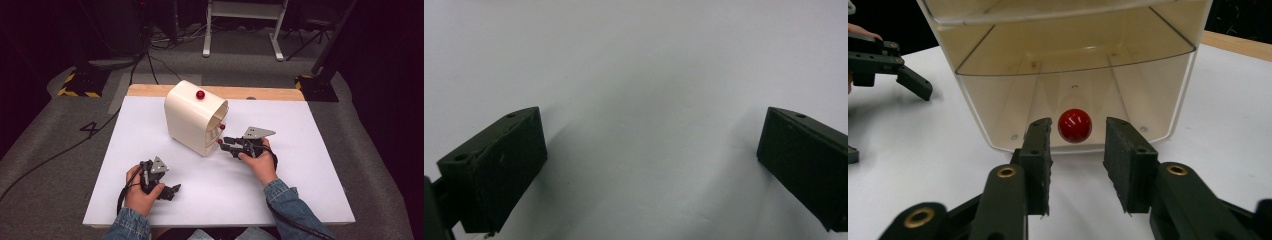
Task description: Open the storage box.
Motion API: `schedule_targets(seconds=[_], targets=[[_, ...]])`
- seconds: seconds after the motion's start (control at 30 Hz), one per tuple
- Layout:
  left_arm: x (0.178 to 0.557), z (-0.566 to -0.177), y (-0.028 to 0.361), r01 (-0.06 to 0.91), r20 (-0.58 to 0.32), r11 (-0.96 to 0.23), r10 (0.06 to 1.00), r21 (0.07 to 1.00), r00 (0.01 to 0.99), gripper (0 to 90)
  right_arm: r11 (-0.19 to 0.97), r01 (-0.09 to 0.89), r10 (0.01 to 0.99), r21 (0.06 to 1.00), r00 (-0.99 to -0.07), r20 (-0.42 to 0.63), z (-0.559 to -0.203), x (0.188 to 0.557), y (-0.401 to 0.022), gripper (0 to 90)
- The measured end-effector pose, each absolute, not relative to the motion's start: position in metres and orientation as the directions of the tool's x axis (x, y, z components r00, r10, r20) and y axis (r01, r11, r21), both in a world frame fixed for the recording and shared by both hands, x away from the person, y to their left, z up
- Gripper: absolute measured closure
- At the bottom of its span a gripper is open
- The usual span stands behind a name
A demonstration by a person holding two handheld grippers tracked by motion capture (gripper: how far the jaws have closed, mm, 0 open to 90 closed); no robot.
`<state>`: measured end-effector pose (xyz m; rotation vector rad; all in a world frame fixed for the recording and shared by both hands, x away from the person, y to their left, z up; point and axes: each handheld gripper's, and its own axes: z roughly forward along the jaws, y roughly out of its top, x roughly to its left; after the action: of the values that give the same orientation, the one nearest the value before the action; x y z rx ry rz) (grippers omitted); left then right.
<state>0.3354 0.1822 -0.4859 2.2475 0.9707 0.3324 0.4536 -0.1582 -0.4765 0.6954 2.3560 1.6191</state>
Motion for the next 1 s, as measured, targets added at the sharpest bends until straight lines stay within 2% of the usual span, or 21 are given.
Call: schedule_targets(seconds=[0.3,0.73,1.0], targets=[[0.335,-0.486,0.182,0.554,-0.026,-0.508,0.721,0.66,0.693,0.0,0.301,0.24,0.475,0.923,-0.877,0.073,-0.478,0.456,-0.152,73.4],[0.335,-0.486,0.182,0.554,-0.026,-0.508,0.721,0.66,0.693,0.0,0.344,0.232,0.483,0.91,-0.875,0.041,-0.473,0.451,-0.154,74.2],[0.336,-0.486,0.182,0.558,-0.031,-0.505,0.722,0.658,0.691,0.0,0.365,0.232,0.49,0.902,-0.872,0.026,-0.467,0.435,-0.177,74.2]])
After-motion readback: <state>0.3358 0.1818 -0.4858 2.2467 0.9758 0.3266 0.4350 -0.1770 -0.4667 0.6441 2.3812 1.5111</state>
